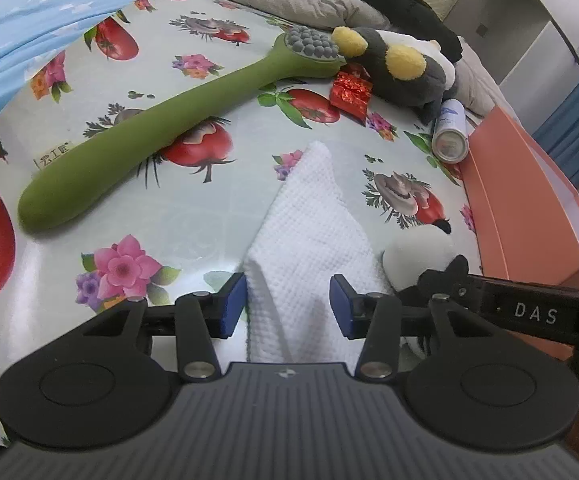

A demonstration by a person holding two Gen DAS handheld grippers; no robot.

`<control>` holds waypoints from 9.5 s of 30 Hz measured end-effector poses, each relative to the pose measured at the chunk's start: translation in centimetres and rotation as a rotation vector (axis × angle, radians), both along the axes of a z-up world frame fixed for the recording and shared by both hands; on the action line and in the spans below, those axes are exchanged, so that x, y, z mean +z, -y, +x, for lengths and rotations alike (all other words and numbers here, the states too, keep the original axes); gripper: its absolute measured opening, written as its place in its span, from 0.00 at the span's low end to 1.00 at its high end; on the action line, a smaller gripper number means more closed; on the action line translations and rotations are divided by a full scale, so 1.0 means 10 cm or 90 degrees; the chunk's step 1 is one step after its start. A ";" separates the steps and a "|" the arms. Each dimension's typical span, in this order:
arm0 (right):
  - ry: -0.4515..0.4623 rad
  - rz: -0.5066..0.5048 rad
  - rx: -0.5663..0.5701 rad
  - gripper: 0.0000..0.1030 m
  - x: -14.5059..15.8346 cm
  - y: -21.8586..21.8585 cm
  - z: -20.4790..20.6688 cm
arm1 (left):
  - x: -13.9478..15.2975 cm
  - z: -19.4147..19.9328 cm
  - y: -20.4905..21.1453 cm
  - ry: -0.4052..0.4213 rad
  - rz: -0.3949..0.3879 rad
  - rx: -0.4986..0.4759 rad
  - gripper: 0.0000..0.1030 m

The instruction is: Organize soft objects

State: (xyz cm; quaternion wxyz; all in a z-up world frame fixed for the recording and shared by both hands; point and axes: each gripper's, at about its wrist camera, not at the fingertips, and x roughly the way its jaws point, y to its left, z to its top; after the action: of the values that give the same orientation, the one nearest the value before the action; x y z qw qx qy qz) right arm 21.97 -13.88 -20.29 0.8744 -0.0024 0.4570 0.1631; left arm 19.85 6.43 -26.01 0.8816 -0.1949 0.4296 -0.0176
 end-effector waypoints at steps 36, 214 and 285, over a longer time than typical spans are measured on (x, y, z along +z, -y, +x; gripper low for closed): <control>0.139 0.064 -0.032 0.37 1.07 0.62 -0.57 | 1.40 -0.49 0.50 0.162 0.022 -0.013 0.06; -0.054 0.191 -0.011 0.65 0.04 0.24 2.81 | -0.25 2.31 1.00 0.122 0.238 -0.089 0.77; -0.095 0.211 -0.015 0.29 0.25 0.35 0.87 | 0.41 0.17 0.39 0.082 0.082 0.014 0.57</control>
State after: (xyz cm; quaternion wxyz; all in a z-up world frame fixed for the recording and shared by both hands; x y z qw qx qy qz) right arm 30.69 -17.36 -17.81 0.8285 0.1595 0.4872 0.2256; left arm 21.54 2.56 -21.93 0.9184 -0.1407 0.3698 0.0070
